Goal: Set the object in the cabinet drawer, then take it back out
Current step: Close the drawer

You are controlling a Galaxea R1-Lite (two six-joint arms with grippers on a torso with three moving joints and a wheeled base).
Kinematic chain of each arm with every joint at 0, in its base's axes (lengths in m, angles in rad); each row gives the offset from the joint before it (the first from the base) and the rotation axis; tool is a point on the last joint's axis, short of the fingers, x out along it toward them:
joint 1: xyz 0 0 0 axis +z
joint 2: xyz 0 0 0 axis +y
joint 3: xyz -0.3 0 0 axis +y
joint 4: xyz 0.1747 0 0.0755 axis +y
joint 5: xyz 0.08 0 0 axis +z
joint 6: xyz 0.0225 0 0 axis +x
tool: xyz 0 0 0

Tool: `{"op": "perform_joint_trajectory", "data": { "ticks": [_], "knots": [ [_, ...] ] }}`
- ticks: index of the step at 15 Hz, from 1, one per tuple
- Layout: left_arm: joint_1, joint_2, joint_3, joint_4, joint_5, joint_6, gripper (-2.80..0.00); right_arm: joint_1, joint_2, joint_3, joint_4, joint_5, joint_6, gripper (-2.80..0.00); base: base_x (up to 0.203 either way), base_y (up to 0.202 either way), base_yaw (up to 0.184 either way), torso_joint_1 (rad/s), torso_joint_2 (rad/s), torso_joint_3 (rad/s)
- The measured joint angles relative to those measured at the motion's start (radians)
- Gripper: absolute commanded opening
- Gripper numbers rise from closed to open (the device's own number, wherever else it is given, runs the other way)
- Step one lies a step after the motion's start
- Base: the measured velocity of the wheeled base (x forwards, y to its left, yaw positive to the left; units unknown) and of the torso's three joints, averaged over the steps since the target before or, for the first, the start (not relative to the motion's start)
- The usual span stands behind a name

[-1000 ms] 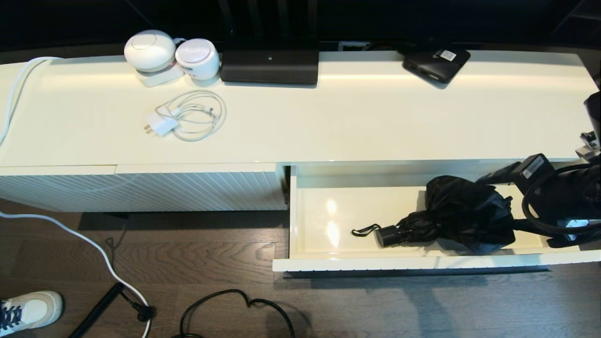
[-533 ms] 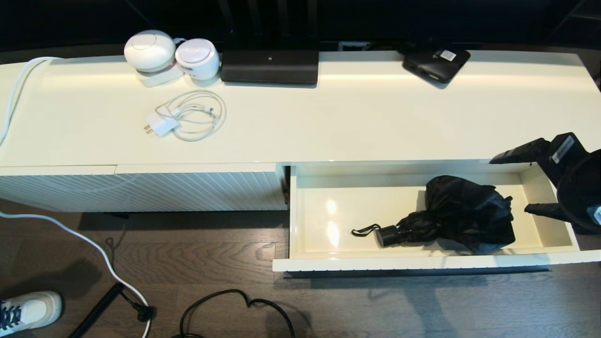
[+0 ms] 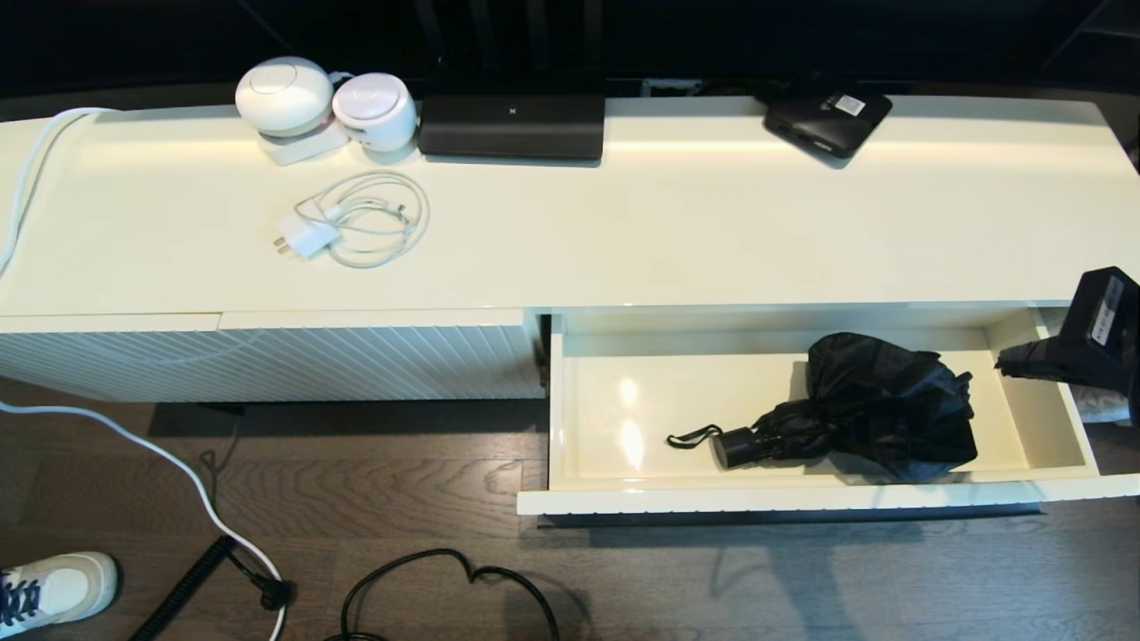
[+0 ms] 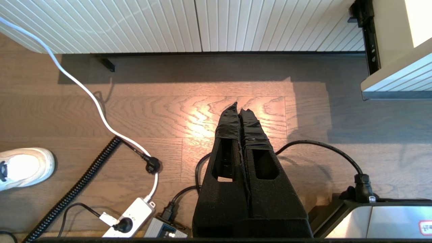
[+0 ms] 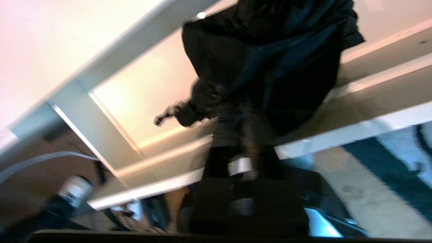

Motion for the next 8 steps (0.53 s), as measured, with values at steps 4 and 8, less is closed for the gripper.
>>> {"op": "perform_joint_trajectory", "data": {
  "ticks": [4,8],
  "knots": [
    [0.000,0.000,0.000,0.000,0.000,0.000,-2.80,0.014,-0.060,0.002,0.193,0.019,-0.222,-2.80,0.000,0.000,0.000,0.000,0.00,0.000],
    [0.000,0.000,0.000,0.000,0.000,0.000,-2.80,0.041,-0.099,-0.021,0.438,0.107,-0.288,-2.80,0.000,0.000,0.000,0.000,0.00,0.000]
  ]
}}
